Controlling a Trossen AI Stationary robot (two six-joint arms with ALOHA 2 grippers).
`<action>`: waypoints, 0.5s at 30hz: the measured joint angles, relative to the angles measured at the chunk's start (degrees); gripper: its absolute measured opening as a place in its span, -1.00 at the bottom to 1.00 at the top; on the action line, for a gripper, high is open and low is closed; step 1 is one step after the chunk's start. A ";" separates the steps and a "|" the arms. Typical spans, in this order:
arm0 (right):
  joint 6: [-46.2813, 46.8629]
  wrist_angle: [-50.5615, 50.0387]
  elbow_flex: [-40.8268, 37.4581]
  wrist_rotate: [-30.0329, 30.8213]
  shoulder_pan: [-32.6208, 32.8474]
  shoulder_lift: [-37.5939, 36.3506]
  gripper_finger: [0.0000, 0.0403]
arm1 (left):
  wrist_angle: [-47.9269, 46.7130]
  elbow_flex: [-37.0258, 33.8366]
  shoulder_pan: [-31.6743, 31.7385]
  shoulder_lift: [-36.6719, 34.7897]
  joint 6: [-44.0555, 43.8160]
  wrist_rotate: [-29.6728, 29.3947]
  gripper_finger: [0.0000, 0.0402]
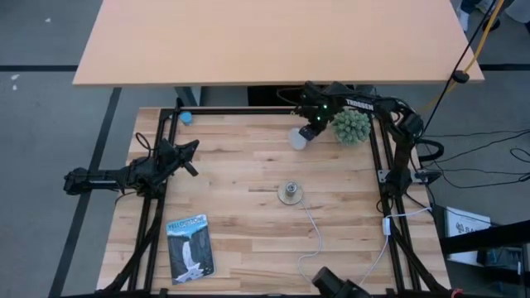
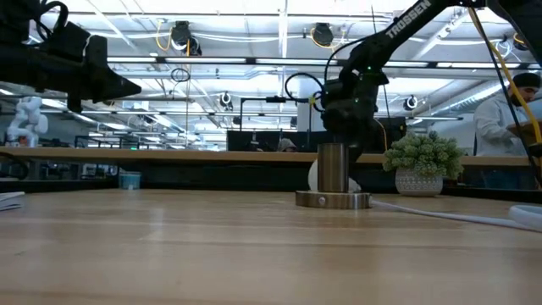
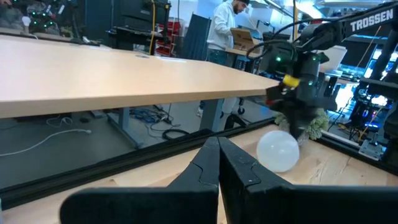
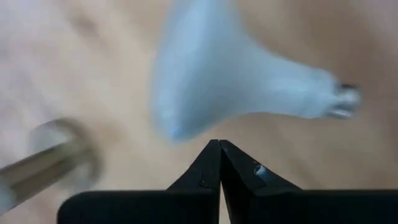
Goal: Screw lightbulb
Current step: Insert the lightbulb into the lamp
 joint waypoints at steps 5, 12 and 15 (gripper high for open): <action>-0.70 -0.39 -0.01 -0.61 0.39 -2.87 -1.00 | 0.02 0.01 0.00 0.00 0.00 0.00 -1.00; 0.91 -2.10 0.03 11.08 1.73 -8.01 -1.00 | -0.01 0.01 -0.01 0.00 0.00 0.00 -1.00; 2.67 -4.17 0.04 14.54 2.85 -8.20 -1.00 | 0.00 0.02 0.00 -0.02 0.00 -0.02 -1.00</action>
